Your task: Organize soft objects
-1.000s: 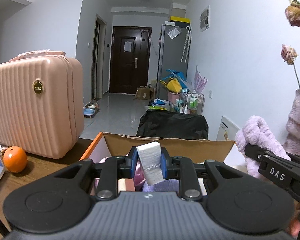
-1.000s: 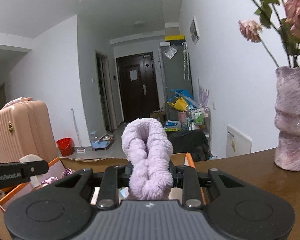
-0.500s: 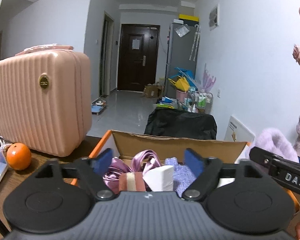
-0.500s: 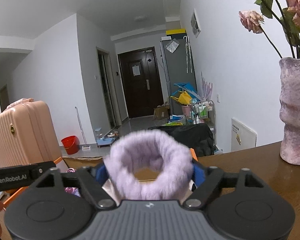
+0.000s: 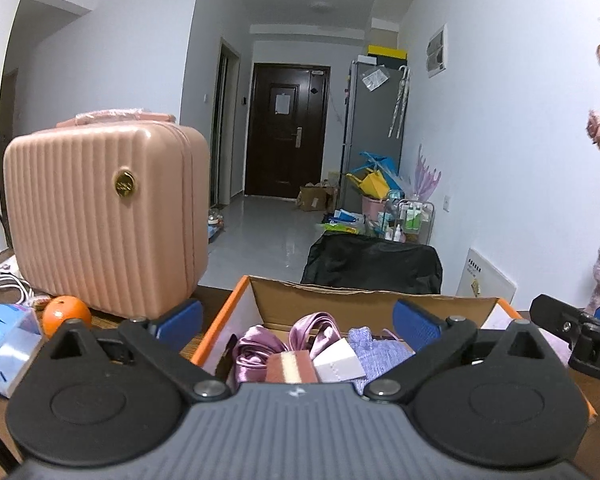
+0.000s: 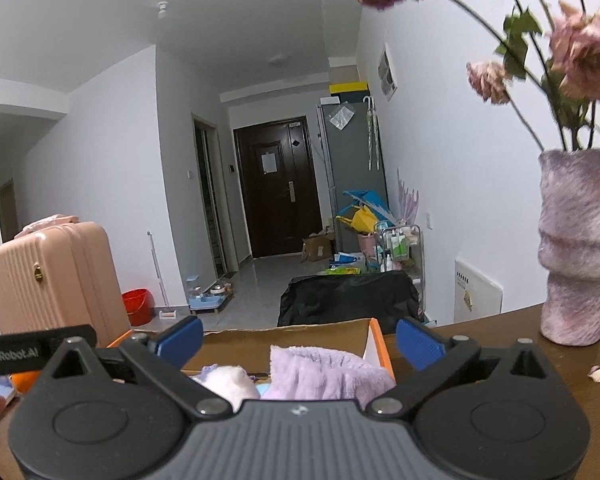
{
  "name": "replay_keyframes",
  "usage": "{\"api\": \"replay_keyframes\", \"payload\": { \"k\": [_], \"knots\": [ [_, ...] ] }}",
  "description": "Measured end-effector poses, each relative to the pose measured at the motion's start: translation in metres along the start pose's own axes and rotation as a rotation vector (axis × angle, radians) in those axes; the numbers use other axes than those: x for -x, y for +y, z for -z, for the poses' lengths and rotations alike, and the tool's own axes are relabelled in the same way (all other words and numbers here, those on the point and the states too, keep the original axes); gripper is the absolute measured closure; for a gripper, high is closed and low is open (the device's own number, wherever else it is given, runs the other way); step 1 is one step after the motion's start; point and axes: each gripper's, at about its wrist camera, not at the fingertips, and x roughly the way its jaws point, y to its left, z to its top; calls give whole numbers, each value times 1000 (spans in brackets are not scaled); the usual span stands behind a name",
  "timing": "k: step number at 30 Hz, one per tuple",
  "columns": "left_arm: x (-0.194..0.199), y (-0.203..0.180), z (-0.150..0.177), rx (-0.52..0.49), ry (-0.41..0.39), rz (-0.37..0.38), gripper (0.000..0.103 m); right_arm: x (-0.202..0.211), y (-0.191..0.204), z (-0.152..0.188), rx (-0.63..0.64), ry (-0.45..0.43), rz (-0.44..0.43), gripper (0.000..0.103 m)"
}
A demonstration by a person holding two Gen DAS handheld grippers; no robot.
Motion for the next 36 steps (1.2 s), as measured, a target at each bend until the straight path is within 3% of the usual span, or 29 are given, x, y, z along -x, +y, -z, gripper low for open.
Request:
{"api": "replay_keyframes", "payload": {
  "k": [14,28,36],
  "knots": [
    [133,29,10,-60,-128,76,0,138,19,5,51,-53,13,0],
    [279,58,68,-112,-122,144,0,302,32,53,80,-29,18,0],
    [339,74,100,-136,-103,149,0,357,40,68,114,-4,24,0]
  ]
}}
